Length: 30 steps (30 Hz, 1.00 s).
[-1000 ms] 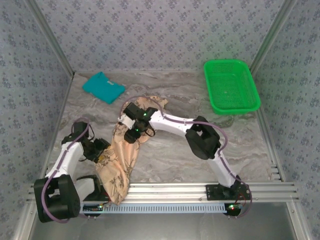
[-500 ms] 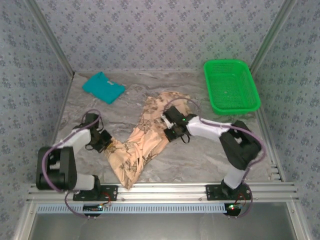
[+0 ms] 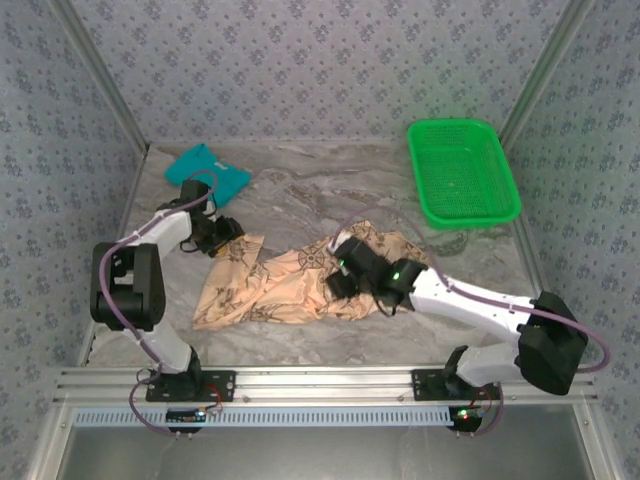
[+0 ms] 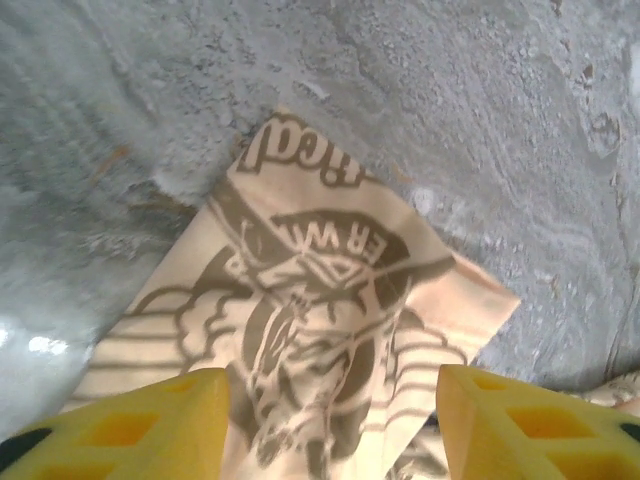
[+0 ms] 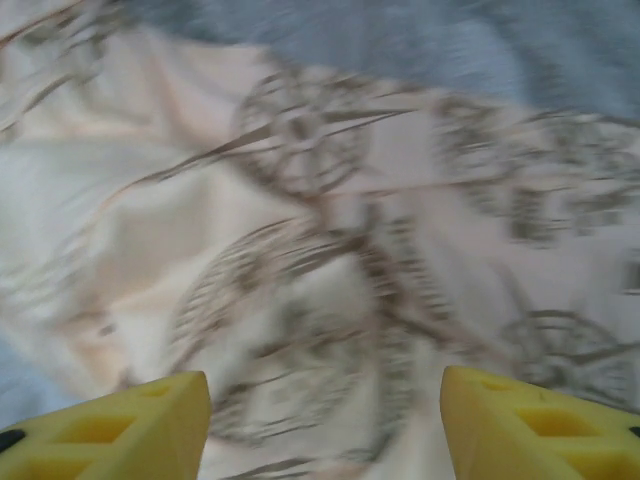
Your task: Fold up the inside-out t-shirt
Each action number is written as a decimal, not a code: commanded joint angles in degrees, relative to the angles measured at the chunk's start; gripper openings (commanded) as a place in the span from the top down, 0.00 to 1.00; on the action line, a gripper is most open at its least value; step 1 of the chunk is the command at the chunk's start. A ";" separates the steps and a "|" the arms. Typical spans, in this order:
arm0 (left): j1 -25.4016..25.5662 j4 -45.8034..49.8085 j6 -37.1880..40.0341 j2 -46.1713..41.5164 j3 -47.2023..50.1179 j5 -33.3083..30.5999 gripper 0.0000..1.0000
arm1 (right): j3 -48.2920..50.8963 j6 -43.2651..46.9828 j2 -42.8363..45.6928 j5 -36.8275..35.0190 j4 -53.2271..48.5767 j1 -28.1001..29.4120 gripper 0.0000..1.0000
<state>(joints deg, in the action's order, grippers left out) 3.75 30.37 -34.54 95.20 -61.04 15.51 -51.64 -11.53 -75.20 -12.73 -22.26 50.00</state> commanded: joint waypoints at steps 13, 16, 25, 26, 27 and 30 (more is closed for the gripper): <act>1.47 -0.40 3.91 1.20 -0.35 -11.60 0.31 | -22.32 -7.84 -26.04 14.65 -9.37 -25.33 0.32; 2.18 -0.60 5.02 3.50 -3.10 -11.21 0.26 | -23.88 -10.09 -28.69 16.92 -10.36 -25.24 0.33; 5.01 -3.76 7.26 12.28 -5.65 -9.25 0.32 | -21.33 -14.54 -31.28 15.04 -9.64 -24.33 0.36; 5.43 -3.55 8.05 12.93 -6.41 -9.26 0.37 | -21.52 -14.13 -31.50 15.08 -9.74 -24.28 0.37; 5.86 -2.95 9.03 13.86 -7.28 -9.34 0.52 | -21.89 -13.73 -31.59 15.20 -10.00 -24.49 0.38; 6.28 -2.08 11.56 15.10 -8.98 -7.76 0.96 | -22.56 -12.70 -30.80 15.10 -10.57 -24.84 0.41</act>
<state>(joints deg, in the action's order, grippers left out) 9.04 28.18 -26.41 107.83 -68.90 5.23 -73.25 -24.43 -106.10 2.17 -31.29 25.26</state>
